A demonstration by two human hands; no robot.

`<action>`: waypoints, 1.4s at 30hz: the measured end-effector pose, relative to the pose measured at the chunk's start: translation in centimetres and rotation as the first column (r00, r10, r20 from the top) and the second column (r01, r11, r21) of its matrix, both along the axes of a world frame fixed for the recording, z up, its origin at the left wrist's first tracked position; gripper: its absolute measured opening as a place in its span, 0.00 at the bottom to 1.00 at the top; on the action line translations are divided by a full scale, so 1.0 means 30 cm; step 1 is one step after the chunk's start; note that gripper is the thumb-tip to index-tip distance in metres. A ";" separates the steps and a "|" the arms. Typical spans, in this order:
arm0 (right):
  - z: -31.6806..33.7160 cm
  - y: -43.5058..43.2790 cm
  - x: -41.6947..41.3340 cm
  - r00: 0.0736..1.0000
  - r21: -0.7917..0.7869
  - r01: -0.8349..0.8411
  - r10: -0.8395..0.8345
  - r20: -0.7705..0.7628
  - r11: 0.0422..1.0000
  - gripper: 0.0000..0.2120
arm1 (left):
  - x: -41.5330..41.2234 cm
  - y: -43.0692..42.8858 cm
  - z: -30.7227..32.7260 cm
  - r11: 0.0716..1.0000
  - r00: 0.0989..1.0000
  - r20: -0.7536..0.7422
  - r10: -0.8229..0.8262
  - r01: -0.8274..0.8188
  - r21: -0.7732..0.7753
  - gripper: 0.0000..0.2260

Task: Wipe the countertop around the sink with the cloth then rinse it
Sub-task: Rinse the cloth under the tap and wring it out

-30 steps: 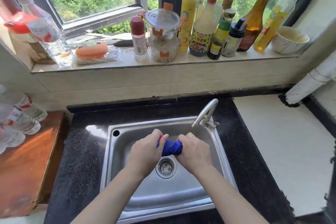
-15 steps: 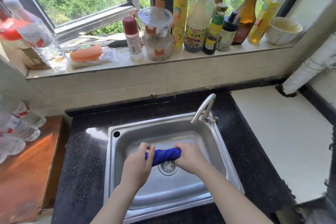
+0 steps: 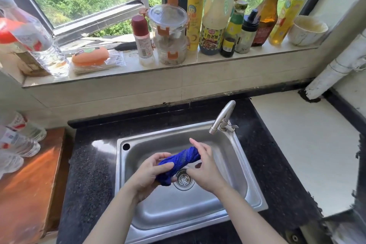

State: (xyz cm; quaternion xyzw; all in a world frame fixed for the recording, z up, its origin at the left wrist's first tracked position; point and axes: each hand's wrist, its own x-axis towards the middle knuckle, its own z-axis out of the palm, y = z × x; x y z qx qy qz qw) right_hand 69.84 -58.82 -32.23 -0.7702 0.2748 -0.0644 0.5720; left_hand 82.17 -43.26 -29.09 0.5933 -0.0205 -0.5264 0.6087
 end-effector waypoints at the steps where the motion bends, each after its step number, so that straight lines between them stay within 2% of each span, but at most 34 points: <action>1: -0.004 -0.006 0.000 1.000 -0.042 -0.009 0.009 0.002 0.999 0.38 | 0.010 0.007 -0.002 0.999 0.999 0.005 -0.041 0.041 -0.005 0.25; 4: 0.000 -0.025 0.000 0.992 -0.219 -0.126 0.121 -0.036 0.968 0.35 | 0.040 0.021 -0.012 0.984 0.982 0.066 -0.179 0.179 0.014 0.25; 8: -0.007 -0.072 0.005 0.932 -0.469 -0.359 0.334 -0.138 0.807 0.35 | 0.099 0.029 -0.033 0.933 0.908 0.216 -0.360 0.345 0.106 0.15; 11: -0.016 -0.100 0.014 0.872 -0.505 -0.490 0.407 -0.273 0.711 0.37 | 0.122 0.027 -0.056 0.888 0.851 0.257 -0.458 0.425 0.176 0.11; 13: -0.010 -0.116 0.027 0.813 -0.558 -0.582 0.444 -0.377 0.592 0.36 | 0.120 0.019 -0.074 0.844 0.805 0.258 -0.534 0.493 0.209 0.11; 15: -0.008 -0.126 0.040 0.767 -0.595 -0.639 0.466 -0.441 0.487 0.29 | 0.120 0.008 -0.088 0.816 0.784 0.233 -0.575 0.532 0.227 0.13; 16: -0.006 -0.126 0.046 0.758 -0.593 -0.648 0.475 -0.446 0.477 0.25 | 0.119 0.002 -0.090 0.805 0.776 0.222 -0.591 0.548 0.227 0.14; 18: -0.007 -0.125 0.056 0.756 -0.538 -0.654 0.476 -0.449 0.532 0.19 | 0.114 -0.013 -0.100 0.788 0.743 0.266 -0.614 0.559 0.259 0.14; 19: -0.010 -0.123 0.061 0.768 -0.496 -0.640 0.458 -0.448 0.587 0.18 | 0.110 -0.020 -0.109 0.784 0.707 0.340 -0.620 0.540 0.306 0.13; 21: -0.030 -0.115 0.067 0.820 -0.453 -0.559 0.382 -0.426 0.695 0.17 | 0.099 -0.037 -0.145 0.778 0.549 0.551 -0.628 0.461 0.428 0.12; 23: -0.056 -0.095 0.069 0.875 -0.461 -0.443 0.258 -0.410 0.769 0.17 | 0.082 -0.048 -0.170 0.782 0.393 0.679 -0.620 0.381 0.494 0.16; 26: -0.075 -0.026 0.088 0.914 -0.339 -0.233 0.086 -0.397 0.911 0.26 | 0.075 -0.047 -0.186 0.813 0.350 0.733 -0.583 0.245 0.529 0.22; 28: -0.086 0.013 0.115 0.939 -0.184 -0.062 -0.006 -0.344 0.981 0.26 | 0.073 -0.032 -0.192 0.845 0.334 0.778 -0.533 0.158 0.511 0.22; 31: -0.061 0.041 0.141 0.966 0.117 0.166 -0.137 -0.220 0.979 0.23 | 0.058 -0.003 -0.196 0.911 0.217 0.885 -0.413 0.082 0.405 0.22; 33: -0.040 0.055 0.142 0.968 0.379 0.230 -0.171 -0.183 0.897 0.18 | 0.054 0.010 -0.209 0.934 0.159 0.921 -0.355 0.035 0.355 0.22; 35: -0.041 0.067 0.121 0.974 0.499 0.222 -0.170 -0.147 0.838 0.13 | 0.047 0.010 -0.185 0.945 0.245 0.915 -0.320 0.012 0.328 0.20; 36: -0.051 0.069 0.107 0.979 0.489 0.202 -0.164 -0.120 0.848 0.12 | 0.046 0.013 -0.176 0.949 0.310 0.900 -0.307 0.022 0.316 0.20; 38: -0.079 0.066 0.076 0.987 0.370 0.158 -0.140 -0.075 0.916 0.10 | 0.052 0.021 -0.165 0.944 0.427 0.843 -0.326 0.094 0.317 0.19; 39: -0.092 0.062 0.060 0.991 0.308 0.132 -0.117 -0.067 0.942 0.11 | 0.058 0.027 -0.160 0.941 0.517 0.789 -0.333 0.132 0.311 0.17; 40: -0.100 0.061 0.043 0.994 0.264 0.102 -0.088 -0.065 0.959 0.13 | 0.064 0.031 -0.146 0.945 0.647 0.694 -0.318 0.160 0.284 0.15; 41: -0.104 0.060 0.027 0.996 0.211 0.066 -0.052 -0.070 0.975 0.17 | 0.069 0.032 -0.124 0.956 0.787 0.552 -0.276 0.167 0.240 0.14; 42: -0.102 0.061 0.017 0.997 0.147 0.031 -0.020 -0.079 0.989 0.20 | 0.075 0.036 -0.111 0.967 0.886 0.403 -0.231 0.163 0.195 0.13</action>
